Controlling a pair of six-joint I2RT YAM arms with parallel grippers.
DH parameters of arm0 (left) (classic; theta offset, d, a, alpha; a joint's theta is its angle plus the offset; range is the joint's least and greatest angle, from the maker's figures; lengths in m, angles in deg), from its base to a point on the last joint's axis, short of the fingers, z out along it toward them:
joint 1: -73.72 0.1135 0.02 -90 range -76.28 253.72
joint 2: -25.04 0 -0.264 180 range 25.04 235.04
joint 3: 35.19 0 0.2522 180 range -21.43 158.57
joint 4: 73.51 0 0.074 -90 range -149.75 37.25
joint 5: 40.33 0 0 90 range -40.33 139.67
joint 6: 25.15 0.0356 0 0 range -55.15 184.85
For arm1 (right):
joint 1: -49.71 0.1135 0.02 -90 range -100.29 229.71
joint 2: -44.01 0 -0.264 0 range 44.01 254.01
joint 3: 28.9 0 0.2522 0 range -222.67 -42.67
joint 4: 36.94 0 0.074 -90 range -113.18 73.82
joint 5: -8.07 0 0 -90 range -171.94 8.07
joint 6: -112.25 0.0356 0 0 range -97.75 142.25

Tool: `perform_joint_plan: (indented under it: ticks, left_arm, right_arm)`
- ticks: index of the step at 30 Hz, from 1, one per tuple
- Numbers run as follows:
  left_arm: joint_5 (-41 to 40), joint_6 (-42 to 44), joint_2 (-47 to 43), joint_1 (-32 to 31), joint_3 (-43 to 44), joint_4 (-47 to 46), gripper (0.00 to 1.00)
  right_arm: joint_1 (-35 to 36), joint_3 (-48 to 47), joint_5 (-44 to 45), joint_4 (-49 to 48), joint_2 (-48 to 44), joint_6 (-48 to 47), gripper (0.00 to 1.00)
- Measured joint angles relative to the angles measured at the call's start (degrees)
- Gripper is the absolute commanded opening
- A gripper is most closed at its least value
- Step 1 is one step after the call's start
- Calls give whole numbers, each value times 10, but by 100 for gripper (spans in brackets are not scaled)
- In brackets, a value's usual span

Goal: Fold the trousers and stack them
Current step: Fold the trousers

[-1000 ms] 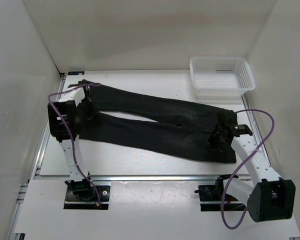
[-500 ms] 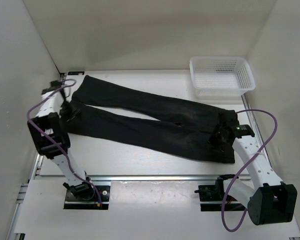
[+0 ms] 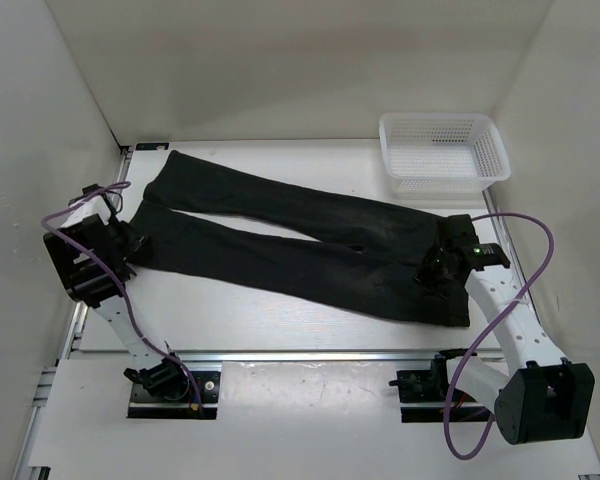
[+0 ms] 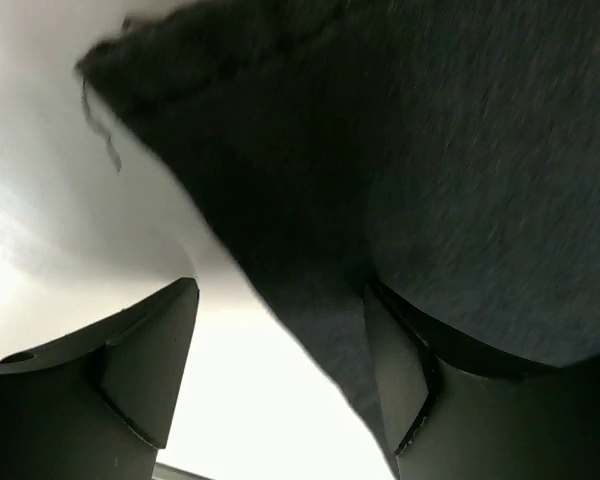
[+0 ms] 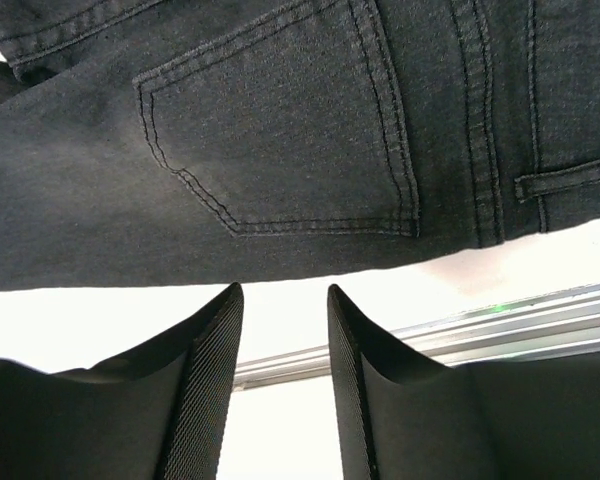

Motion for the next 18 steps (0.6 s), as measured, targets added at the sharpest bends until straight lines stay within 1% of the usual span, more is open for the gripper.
perform_joint_plan:
  ticks: [1, 4, 6, 7, 8, 9, 10, 12, 15, 18]
  left_arm:
    - [0, 0, 9, 0, 8, -2, 78]
    - [0, -1, 33, 0, 30, 1, 72]
    - [0, -4, 37, 0, 36, 3, 55]
    - [0, -4, 37, 0, 37, 2, 43]
    - [1, -7, 39, 0, 39, 2, 22]
    - [4, -10, 41, -1, 42, 1, 12]
    - [7, -11, 42, -1, 43, 0, 10]
    - [5, -8, 43, -3, 45, 1, 10]
    - [4, -8, 42, -3, 45, 1, 10]
    - [5, -6, 33, -5, 40, -3, 10]
  right_arm:
    - [0, 0, -2, 1, 0, 0, 46]
    - [0, 0, -11, 2, -1, 3, 48]
    - [0, 0, -17, 3, -1, 5, 48]
    - [0, 0, -20, 4, -1, 7, 48]
    - [0, 0, -22, 6, -1, 8, 48]
    - [0, 0, -24, 7, -1, 12, 49]
    - [0, 0, -24, 8, -1, 16, 49]
    - [0, 0, -28, 11, -3, 21, 49]
    - [-5, 9, -49, 2, -10, 32, 57]
    - [-18, 73, -98, -33, -39, 59, 63]
